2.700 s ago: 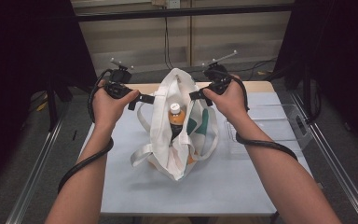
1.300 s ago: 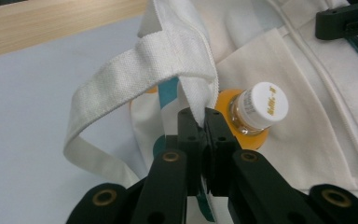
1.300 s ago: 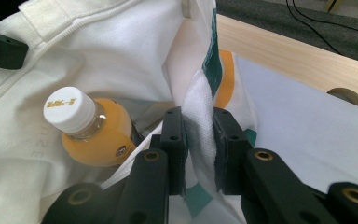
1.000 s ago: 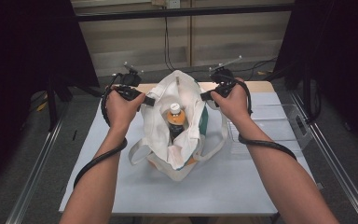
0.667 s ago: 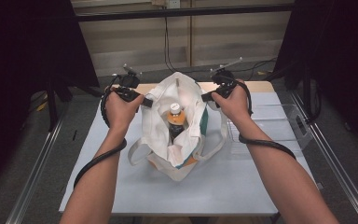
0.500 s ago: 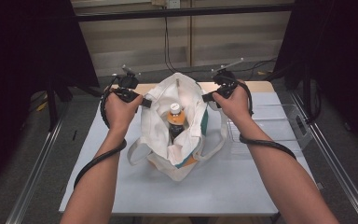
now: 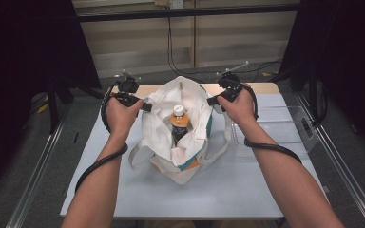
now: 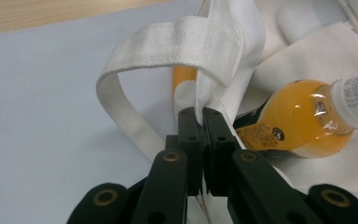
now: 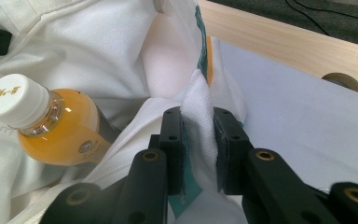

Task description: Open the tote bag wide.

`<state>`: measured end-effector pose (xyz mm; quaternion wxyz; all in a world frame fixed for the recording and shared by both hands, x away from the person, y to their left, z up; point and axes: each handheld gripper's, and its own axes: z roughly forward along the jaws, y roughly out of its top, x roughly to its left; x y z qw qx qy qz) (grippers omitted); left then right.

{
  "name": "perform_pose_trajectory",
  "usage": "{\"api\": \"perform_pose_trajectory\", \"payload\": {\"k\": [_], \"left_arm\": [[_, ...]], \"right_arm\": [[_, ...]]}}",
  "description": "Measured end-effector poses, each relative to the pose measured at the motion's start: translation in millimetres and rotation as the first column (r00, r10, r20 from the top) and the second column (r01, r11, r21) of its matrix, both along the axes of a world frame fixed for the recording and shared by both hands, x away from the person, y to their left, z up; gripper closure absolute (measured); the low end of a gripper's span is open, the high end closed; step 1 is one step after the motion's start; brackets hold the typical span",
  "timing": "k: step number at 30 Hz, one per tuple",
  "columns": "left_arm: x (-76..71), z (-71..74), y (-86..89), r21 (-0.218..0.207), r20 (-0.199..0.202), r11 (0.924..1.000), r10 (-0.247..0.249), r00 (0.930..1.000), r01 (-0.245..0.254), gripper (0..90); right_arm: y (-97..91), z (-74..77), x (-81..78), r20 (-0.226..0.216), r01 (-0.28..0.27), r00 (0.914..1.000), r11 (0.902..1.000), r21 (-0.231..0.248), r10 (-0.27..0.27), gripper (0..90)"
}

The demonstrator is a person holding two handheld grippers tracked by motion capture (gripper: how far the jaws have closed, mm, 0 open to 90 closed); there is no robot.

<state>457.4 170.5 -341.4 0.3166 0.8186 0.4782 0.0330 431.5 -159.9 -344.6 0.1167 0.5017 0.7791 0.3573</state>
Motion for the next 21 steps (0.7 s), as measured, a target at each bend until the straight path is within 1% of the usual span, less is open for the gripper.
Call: {"api": "perform_pose_trajectory", "payload": {"k": [3, 4, 7, 9, 11, 12, 15, 19, 21], "left_arm": [[0.8, -1.7, 0.3, -0.002, 0.002, 1.0, 0.0, 1.0, 0.0, 87.3], [0.8, -2.7, -0.3, -0.007, 0.003, 0.9999, 0.009, 1.0, -0.009, 87.3], [1.7, -4.7, 1.4, 0.002, 0.0, 1.0, 0.006, 1.0, -0.006, 87.3], [2.4, -6.7, 2.7, 0.001, -0.002, 1.0, 0.008, 1.0, -0.008, 87.2], [2.9, -9.1, 3.7, -0.001, -0.004, 0.9998, 0.021, 0.9998, -0.022, 87.2], [2.9, -9.9, 3.7, -0.006, -0.007, 0.9996, 0.027, 0.9996, -0.027, 87.2], [3.7, -12.4, 4.6, -0.005, -0.012, 0.9996, 0.027, 0.9996, -0.027, 87.2], [4.7, -13.9, 4.4, 0.006, -0.014, 0.9997, 0.025, 0.9996, -0.025, 87.2], [5.1, -14.6, 4.6, 0.005, -0.014, 0.9996, 0.029, 0.9995, -0.029, 87.1]], "right_arm": [[-0.5, -1.0, 0.4, 0.0, -0.001, 1.0, 1.0, 0.0, 0.001, 76.2], [-0.8, -1.6, 0.7, 0.0, 0.0, 1.0, 1.0, -0.002, 0.0, 76.3], [-1.3, -3.4, 1.2, -0.004, 0.001, 1.0, 1.0, -0.003, -0.001, 76.3], [-2.2, -4.8, 1.4, -0.007, 0.004, 1.0, 1.0, -0.004, -0.004, 76.3], [-2.8, -5.7, 1.6, -0.01, 0.006, 0.9999, 0.9999, -0.012, -0.006, 76.4], [-3.3, -6.8, 1.8, -0.011, 0.005, 0.9999, 1.0, -0.005, -0.005, 76.5], [-3.6, -8.1, 2.3, -0.015, 0.006, 0.9999, 1.0, -0.003, -0.006, 76.6], [-4.2, -11.1, 3.8, -0.018, 0.005, 0.9998, 0.9999, -0.009, -0.005, 76.6], [-4.8, -12.6, 4.1, -0.021, 0.005, 0.9998, 0.9999, -0.015, -0.006, 76.7]]}}
